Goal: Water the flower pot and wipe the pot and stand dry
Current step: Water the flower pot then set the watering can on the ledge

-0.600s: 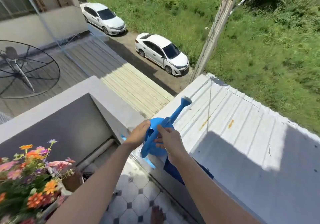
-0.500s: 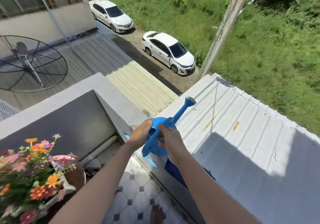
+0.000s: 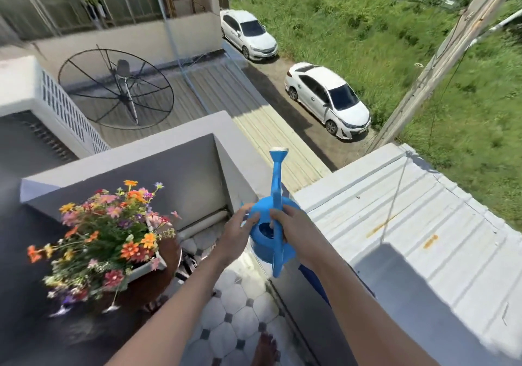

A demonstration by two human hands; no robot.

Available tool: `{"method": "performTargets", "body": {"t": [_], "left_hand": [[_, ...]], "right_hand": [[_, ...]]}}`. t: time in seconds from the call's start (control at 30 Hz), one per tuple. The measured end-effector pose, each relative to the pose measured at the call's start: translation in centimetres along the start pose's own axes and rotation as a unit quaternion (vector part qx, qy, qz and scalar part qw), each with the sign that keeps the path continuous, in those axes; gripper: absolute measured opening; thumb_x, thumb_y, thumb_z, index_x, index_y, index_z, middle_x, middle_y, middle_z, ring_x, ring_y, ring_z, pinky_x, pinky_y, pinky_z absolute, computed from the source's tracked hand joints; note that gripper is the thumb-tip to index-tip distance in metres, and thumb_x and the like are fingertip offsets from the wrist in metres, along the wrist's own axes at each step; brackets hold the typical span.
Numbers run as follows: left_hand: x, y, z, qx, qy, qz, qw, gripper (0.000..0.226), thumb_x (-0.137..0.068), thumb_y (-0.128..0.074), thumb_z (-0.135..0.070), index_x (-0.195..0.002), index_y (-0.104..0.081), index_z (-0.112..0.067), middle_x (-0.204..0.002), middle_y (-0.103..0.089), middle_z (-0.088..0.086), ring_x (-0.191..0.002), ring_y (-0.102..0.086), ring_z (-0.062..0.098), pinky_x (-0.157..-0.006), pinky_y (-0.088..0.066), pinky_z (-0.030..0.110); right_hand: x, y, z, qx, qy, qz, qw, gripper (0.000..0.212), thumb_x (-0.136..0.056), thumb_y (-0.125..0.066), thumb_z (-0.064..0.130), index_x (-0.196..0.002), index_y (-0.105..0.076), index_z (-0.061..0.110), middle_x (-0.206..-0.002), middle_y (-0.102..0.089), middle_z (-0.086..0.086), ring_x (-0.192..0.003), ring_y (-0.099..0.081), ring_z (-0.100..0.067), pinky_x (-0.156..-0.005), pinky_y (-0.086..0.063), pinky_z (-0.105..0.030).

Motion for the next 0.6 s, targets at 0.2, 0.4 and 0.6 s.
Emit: {"method": "performTargets", "body": {"t": [0.2,0.4,0.6], "left_hand": [[7.5,6.0,-1.0,0.023,-0.058,-0.106,0.992,0.050,-0.097,-0.055,-0.038,-0.141,-0.049,-0.015,-0.128,-0.062,-0.002,-0.112,-0.063,0.007,-0.101,-0.043,0.013],[14.8,12.1,0.0,0.079,-0.077,-0.181,0.977,0.053,-0.093,-0.049,-0.054,-0.140,-0.048,-0.028,-0.127,-0.063,0.008,-0.113,-0.063,0.026,-0.092,-0.054,0.043],[22.3,16.3,0.8,0.106,-0.089,-0.242,0.960,0.031,-0.091,-0.049,-0.050,-0.120,-0.057,-0.042,-0.105,-0.071,0.004,-0.093,-0.070,0.025,-0.079,-0.057,0.044]], "right_hand": [[6.0,-6.3,4.5,0.019,0.056,0.075,0.995,0.034,-0.100,-0.052,0.026,-0.094,-0.060,-0.006,-0.074,-0.063,-0.013,-0.063,-0.062,-0.021,-0.067,-0.057,-0.038],[12.0,-13.8,7.3,0.095,0.091,0.145,0.981,0.025,-0.100,-0.048,0.025,-0.086,-0.054,0.005,-0.062,-0.056,-0.014,-0.043,-0.053,-0.019,-0.052,-0.052,-0.034],[15.5,-20.3,7.5,0.174,0.138,0.147,0.964,0.038,-0.096,-0.051,0.035,-0.086,-0.054,-0.002,-0.061,-0.049,-0.007,-0.050,-0.050,-0.027,-0.048,-0.047,-0.039]]}}
Point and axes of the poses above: each hand's wrist, its own x-axis away from the middle knuckle, its own y-axis out of the back of the hand, z = x × y, the point moved 8 cm from there along -x, towards the middle knuckle
